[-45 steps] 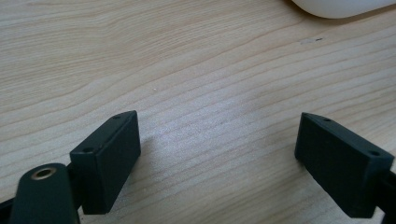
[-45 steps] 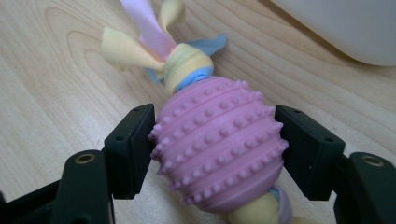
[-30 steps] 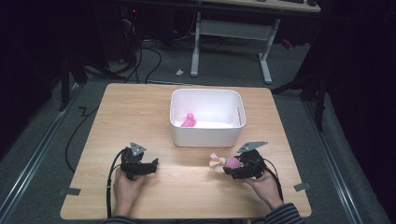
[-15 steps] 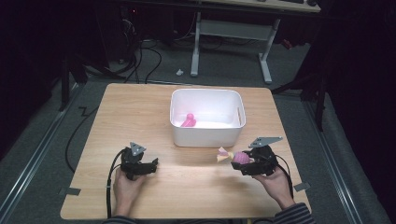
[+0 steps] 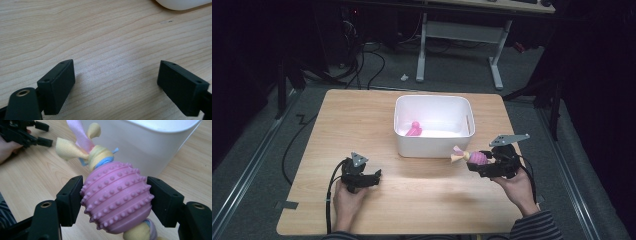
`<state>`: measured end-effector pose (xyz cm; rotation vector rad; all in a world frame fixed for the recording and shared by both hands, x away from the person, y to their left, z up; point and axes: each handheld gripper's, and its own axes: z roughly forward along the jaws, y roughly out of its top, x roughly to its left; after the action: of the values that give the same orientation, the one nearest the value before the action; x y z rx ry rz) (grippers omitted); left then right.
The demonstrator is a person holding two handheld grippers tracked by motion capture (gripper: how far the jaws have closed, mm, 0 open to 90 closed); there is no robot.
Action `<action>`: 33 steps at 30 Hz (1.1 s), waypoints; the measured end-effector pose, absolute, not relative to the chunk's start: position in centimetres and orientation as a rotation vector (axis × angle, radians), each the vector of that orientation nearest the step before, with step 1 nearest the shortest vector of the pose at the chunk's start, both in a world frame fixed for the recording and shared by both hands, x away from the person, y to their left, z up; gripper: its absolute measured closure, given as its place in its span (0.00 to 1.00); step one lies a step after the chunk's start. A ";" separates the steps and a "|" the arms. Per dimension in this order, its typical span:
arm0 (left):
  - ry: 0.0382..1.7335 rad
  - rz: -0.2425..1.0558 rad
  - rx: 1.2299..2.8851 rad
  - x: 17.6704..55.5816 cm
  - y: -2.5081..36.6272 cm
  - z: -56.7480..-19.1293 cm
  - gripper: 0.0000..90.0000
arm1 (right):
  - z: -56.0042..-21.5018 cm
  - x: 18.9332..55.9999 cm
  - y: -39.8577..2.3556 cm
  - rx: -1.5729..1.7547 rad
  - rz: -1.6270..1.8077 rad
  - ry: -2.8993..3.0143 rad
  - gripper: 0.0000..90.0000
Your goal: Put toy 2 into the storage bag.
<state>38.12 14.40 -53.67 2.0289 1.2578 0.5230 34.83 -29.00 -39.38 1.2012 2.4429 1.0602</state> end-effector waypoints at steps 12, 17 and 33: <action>1.257 0.523 2.030 38.1 14.4 -53.7 0.16 | -35.9 36.0 -28.7 1.147 1.074 2.434 0.36; 1.257 0.522 2.029 38.1 14.4 -53.7 0.16 | -34.9 36.7 -28.6 1.142 1.080 2.425 0.36; 1.257 0.522 2.030 38.1 14.4 -53.7 0.16 | -32.7 39.6 -26.7 1.099 1.040 2.411 0.37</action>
<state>38.12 14.40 -53.67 2.0305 1.2570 0.5224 39.57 -26.73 -32.66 1.0989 2.4111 1.0395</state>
